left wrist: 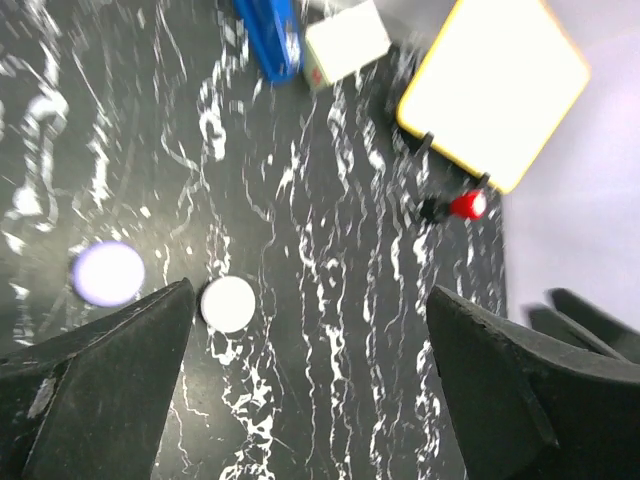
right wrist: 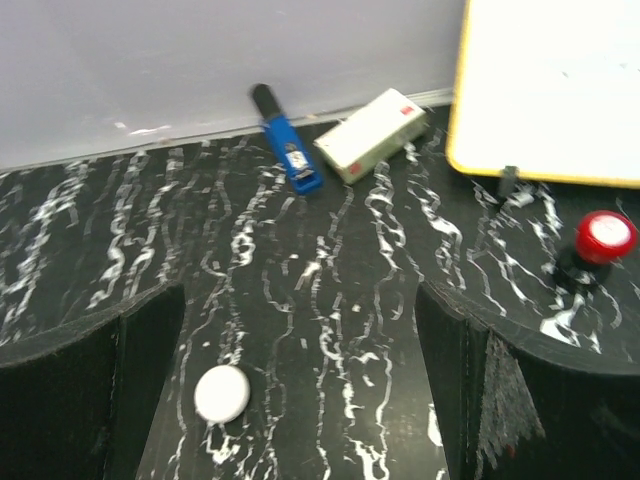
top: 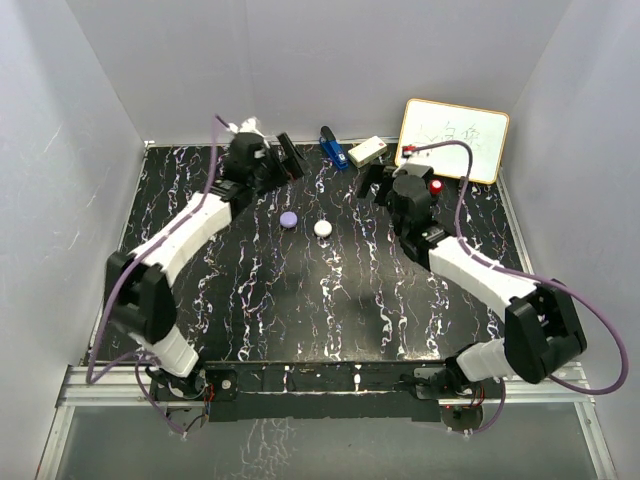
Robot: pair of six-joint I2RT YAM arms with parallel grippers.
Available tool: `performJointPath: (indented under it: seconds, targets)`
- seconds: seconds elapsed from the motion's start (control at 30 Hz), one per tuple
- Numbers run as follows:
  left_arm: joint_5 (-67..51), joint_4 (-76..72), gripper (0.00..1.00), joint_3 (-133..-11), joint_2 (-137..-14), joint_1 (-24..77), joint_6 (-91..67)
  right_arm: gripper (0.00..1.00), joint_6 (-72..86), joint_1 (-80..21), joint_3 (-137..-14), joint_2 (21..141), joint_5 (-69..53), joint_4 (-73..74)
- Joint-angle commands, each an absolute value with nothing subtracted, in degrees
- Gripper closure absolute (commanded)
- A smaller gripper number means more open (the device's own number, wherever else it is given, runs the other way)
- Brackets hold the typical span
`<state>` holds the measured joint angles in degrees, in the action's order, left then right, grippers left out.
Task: Insert the wireless bluetooth earbuds into the charging case
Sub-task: Reset both arms
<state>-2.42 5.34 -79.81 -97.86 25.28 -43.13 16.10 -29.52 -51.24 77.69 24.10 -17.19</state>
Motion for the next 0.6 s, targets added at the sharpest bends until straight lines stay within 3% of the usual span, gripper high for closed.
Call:
performJointPath:
  seconds: [0.0, 0.4, 0.57]
  targets:
    - [7.3, 10.5, 0.01, -78.4, -84.9, 22.9, -37.5, 0.02, 25.4, -24.0, -57.0, 80.3, 26.0, -7.3]
    - [40.2, 17.4, 0.01, -72.3, -59.6, 20.4, -27.5, 0.02, 29.5, -19.5, -53.7, 76.9, 27.8, -6.1]
    - [48.1, 16.7, 0.02, -68.8, -53.8, 20.1, -25.8, 0.02, 30.1, -19.2, -53.6, 76.8, 26.2, -6.4]
